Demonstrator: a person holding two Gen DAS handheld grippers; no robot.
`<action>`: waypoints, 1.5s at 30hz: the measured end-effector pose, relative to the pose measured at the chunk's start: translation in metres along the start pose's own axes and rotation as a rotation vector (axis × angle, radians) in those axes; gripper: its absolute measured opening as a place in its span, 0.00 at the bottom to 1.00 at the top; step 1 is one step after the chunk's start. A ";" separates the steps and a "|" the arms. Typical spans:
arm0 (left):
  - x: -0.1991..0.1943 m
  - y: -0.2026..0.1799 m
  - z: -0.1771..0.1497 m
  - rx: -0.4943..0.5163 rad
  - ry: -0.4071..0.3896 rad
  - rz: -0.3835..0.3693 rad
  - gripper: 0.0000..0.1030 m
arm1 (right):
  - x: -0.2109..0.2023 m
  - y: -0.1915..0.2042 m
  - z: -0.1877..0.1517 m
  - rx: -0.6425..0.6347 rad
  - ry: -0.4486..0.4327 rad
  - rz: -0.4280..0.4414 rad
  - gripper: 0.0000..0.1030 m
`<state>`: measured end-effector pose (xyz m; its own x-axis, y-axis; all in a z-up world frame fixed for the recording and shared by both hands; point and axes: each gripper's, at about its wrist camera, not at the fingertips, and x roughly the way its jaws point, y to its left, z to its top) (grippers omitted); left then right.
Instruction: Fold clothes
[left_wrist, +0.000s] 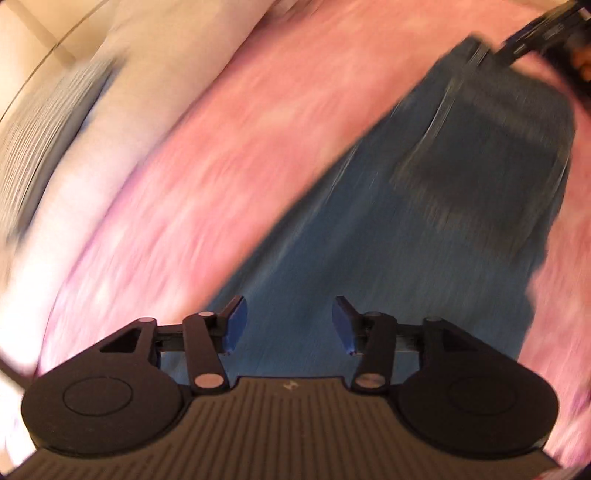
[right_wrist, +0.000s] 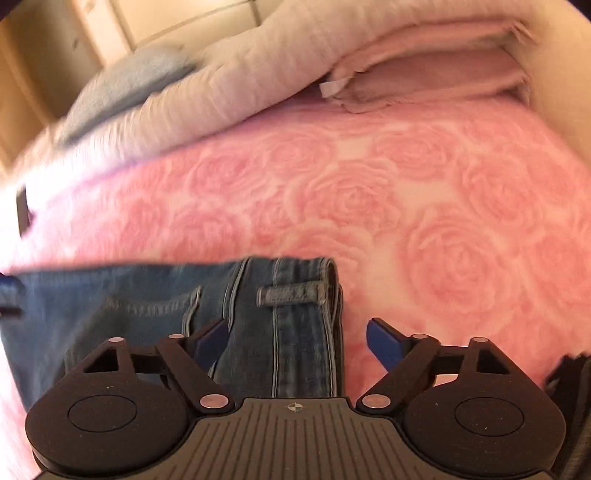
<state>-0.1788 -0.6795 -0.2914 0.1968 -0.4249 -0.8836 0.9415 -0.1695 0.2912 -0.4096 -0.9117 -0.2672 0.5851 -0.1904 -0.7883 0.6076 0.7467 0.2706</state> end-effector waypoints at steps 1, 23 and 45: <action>0.007 -0.007 0.016 0.027 -0.023 -0.019 0.47 | 0.004 -0.004 0.000 0.025 -0.005 0.025 0.83; 0.107 -0.060 0.111 0.175 0.008 -0.035 0.46 | 0.048 -0.055 -0.015 0.121 -0.036 0.054 0.83; -0.076 0.026 -0.237 0.009 0.340 0.296 0.55 | -0.022 0.178 -0.072 -0.115 0.046 0.170 0.84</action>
<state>-0.1045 -0.4406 -0.3035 0.5375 -0.1401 -0.8315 0.8290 -0.0929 0.5515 -0.3527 -0.7290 -0.2417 0.6472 -0.0284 -0.7618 0.4358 0.8337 0.3392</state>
